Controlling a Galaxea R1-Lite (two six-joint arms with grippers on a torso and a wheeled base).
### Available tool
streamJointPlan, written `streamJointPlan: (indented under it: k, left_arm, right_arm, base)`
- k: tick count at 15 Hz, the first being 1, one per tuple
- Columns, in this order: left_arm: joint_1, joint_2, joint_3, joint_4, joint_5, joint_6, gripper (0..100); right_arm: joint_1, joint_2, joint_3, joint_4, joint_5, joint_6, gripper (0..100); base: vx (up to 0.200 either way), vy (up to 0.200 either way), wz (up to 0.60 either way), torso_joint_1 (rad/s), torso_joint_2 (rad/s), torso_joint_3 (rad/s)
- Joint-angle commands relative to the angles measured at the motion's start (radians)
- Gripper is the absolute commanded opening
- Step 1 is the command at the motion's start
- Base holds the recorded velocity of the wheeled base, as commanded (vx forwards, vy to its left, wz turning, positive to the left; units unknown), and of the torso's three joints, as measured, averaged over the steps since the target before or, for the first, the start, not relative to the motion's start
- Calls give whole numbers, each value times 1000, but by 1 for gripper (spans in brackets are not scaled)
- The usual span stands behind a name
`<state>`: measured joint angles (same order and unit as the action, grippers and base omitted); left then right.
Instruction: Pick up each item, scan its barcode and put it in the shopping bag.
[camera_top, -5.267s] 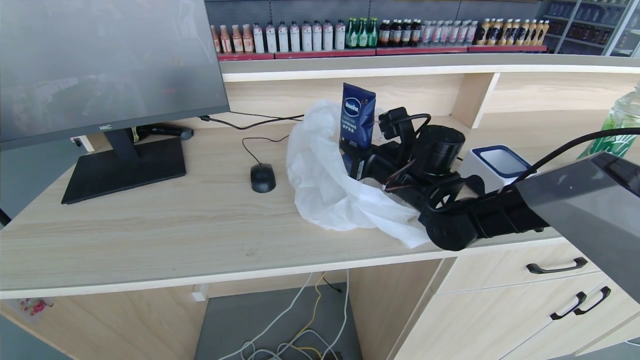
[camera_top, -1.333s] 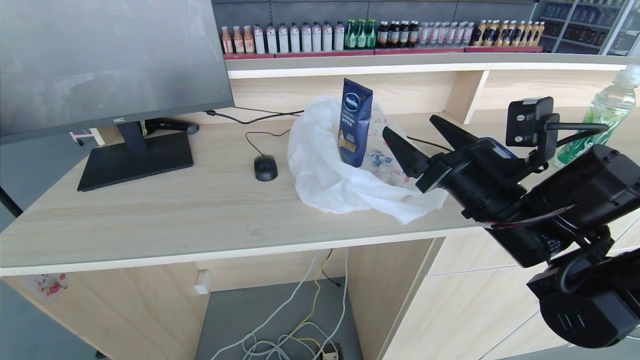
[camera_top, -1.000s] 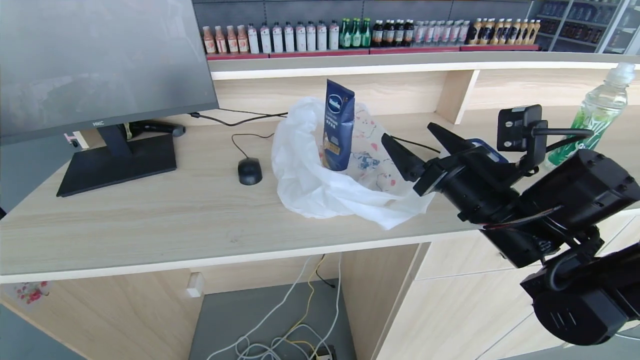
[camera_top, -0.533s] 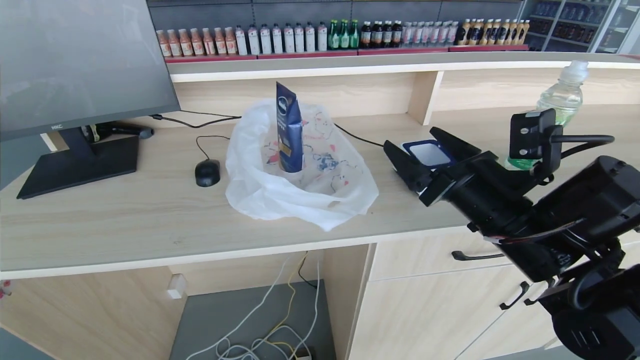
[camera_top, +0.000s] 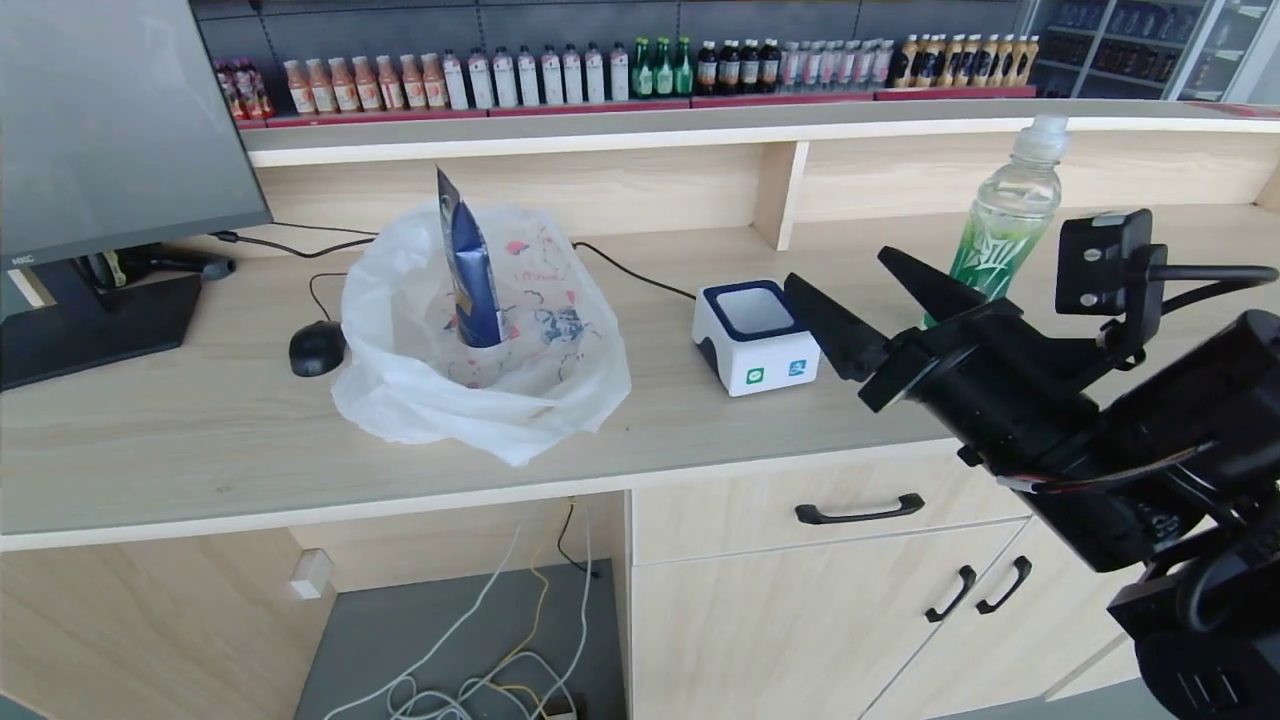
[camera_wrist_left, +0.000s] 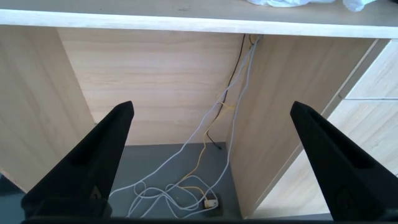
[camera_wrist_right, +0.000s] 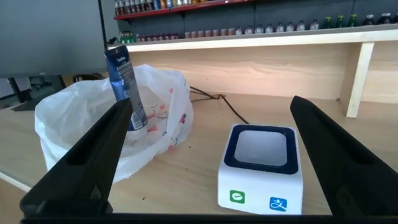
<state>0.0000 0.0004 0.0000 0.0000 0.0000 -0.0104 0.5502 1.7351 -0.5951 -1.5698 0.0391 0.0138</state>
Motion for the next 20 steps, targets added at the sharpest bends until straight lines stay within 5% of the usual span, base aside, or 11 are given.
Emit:
streamJointPlan:
  k: [1,16,20]
  left_arm:
    - [0,0,0,0,0,0,100]
    - [0,0,0,0,0,1,100]
    - [-2,0,0,0,0,3,100]
  right_arm:
    - [2,-5,5,-1,-1,0,100]
    - [5,-26,37,-1,1,-2,100]
    - [0,-20,23,-1,-13,-18,100]
  base:
    - [0,-200,0,2,7,2]
    - [0,-200,40,2,3,2]
    - [0,0,0,0,0,0]
